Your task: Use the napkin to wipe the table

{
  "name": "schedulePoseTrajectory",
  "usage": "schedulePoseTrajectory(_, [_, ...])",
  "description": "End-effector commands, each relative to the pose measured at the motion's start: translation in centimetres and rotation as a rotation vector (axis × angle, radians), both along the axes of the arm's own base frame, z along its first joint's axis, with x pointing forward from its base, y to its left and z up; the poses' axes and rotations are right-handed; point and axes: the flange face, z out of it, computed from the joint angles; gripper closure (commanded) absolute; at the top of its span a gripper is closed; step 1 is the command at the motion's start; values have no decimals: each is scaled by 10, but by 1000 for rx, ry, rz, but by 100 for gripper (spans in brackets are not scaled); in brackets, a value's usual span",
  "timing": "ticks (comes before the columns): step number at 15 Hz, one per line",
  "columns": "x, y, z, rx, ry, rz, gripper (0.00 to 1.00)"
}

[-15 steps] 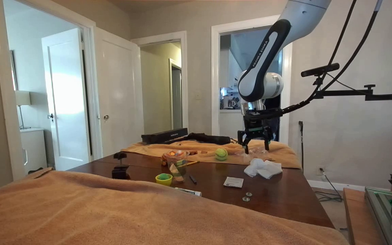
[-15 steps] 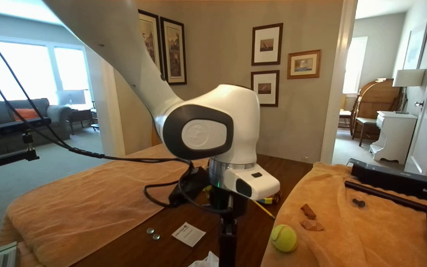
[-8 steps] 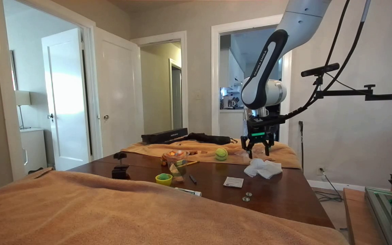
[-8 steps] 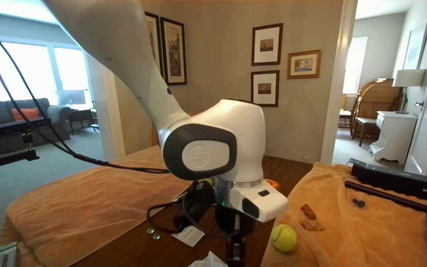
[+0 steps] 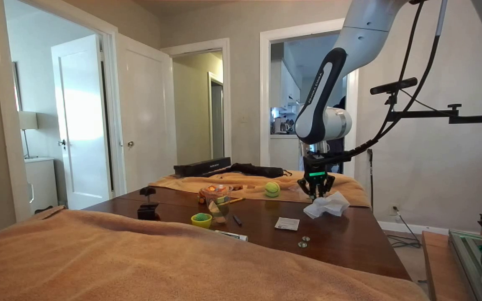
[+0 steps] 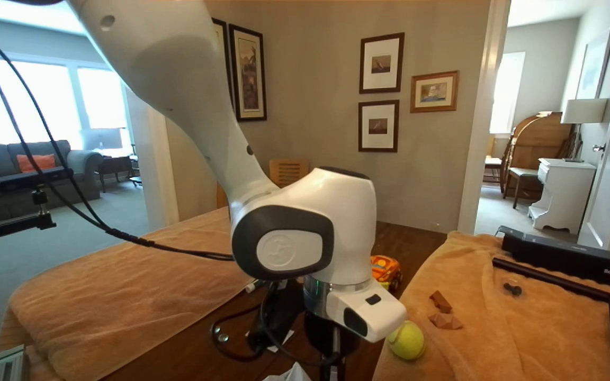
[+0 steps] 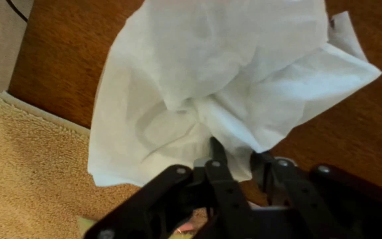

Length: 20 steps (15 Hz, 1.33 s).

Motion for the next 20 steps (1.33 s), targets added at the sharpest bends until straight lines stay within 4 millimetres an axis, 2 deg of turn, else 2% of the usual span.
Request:
schedulePoseTrajectory(1, [0,1,-9,19,1,23,100])
schedulePoseTrajectory(3, [-1,5,-8,37,13,34,100])
schedulePoseTrajectory(5, [0,13,6,51,2,54,100])
schedulePoseTrajectory(9, [16,33,62,57,-86,118,100])
schedulePoseTrajectory(11, [33,46,89,46,-119,171,100])
schedulePoseTrajectory(14, [60,75,116,69,-122,296,100])
schedulePoseTrajectory(16, [79,99,121,60,-100,396,100])
schedulePoseTrajectory(20, [118,140,108,98,-14,556,100])
